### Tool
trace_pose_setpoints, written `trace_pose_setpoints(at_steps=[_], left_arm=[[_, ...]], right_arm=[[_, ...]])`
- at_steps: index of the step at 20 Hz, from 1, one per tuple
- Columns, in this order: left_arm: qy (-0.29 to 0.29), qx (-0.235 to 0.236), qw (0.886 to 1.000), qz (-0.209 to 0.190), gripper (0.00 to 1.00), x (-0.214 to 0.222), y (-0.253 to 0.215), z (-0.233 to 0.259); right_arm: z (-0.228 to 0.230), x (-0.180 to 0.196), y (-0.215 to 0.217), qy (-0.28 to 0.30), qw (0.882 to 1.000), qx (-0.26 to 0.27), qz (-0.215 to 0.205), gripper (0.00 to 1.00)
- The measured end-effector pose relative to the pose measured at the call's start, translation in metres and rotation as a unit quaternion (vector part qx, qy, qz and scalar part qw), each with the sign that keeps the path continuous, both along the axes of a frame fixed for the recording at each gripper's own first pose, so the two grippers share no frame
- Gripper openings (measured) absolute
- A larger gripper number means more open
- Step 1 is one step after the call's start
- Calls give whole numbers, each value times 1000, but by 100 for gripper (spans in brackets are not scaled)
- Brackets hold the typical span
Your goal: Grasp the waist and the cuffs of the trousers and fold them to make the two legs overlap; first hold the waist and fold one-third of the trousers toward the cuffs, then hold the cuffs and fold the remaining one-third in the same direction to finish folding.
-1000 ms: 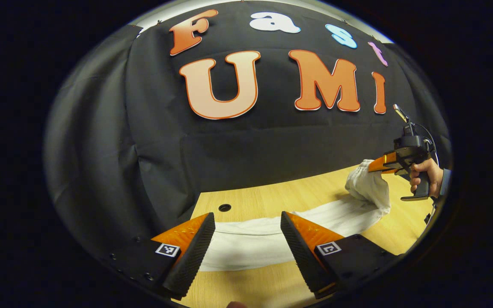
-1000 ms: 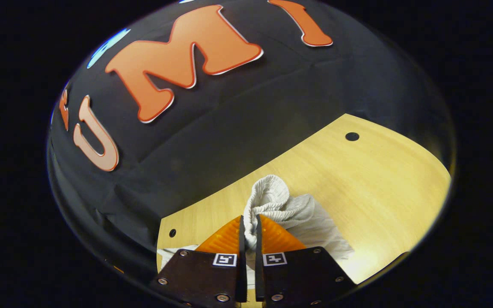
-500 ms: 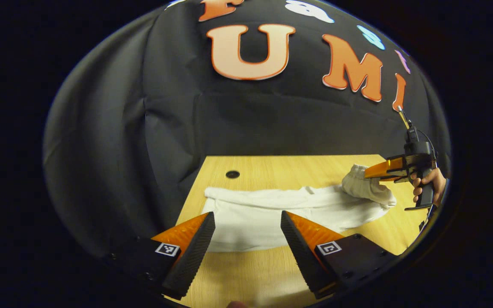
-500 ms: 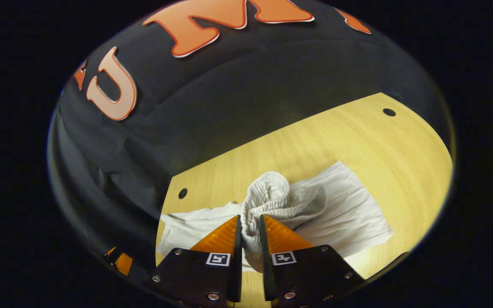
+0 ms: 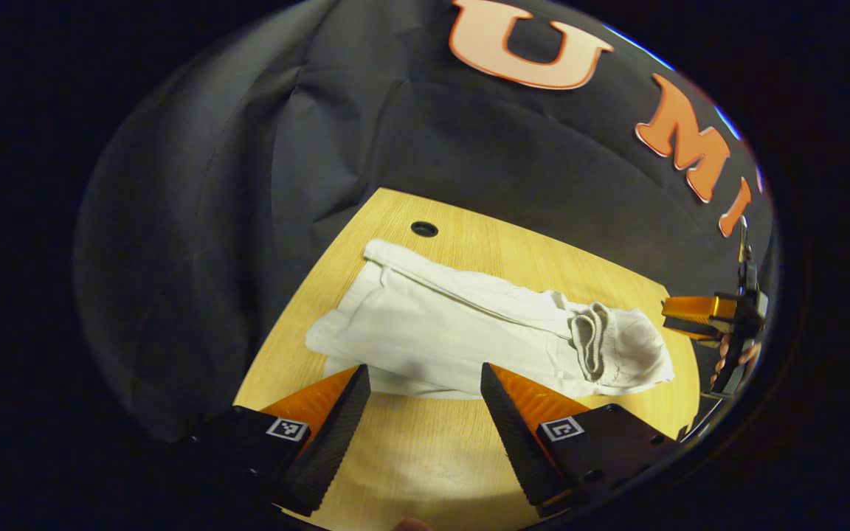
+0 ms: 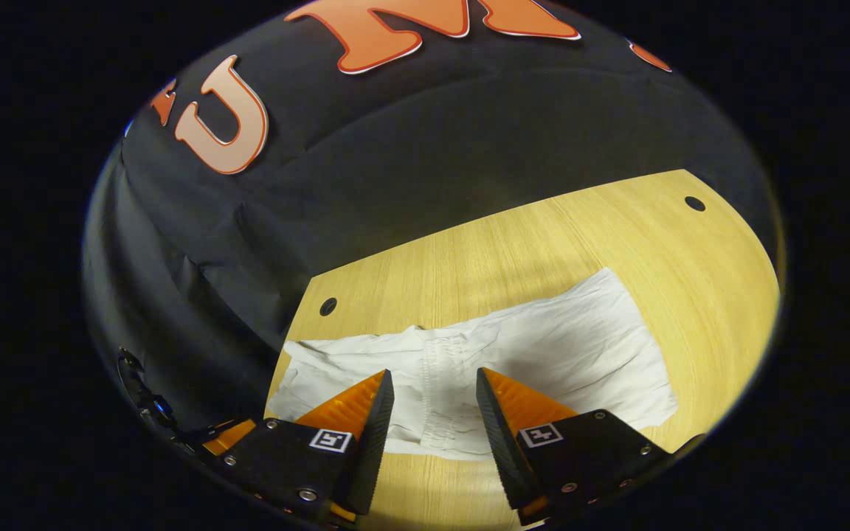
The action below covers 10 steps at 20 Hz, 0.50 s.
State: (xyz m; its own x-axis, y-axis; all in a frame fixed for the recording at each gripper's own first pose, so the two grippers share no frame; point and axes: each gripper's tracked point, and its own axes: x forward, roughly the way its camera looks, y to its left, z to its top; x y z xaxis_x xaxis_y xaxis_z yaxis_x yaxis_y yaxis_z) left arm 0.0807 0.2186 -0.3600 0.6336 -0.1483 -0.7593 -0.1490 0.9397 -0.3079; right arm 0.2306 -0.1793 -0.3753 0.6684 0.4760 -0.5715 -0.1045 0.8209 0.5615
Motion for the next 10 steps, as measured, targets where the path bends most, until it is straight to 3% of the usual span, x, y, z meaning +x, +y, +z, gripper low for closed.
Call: trace_pose_setpoints(at_steps=[3, 6, 10], left_arm=[[34, -57, 997, 39, 100, 1, 5, -20], [77, -116, 987, 81, 100, 1, 7, -47], [111, -169, 971, 129, 99, 3, 12, -73]], right_arm=[[4, 0, -16, -12, 1000, -14, -9, 77], [11, -4, -34, -22, 999, -21, -21, 93], [19, -14, -59, -31, 998, -32, -40, 97]])
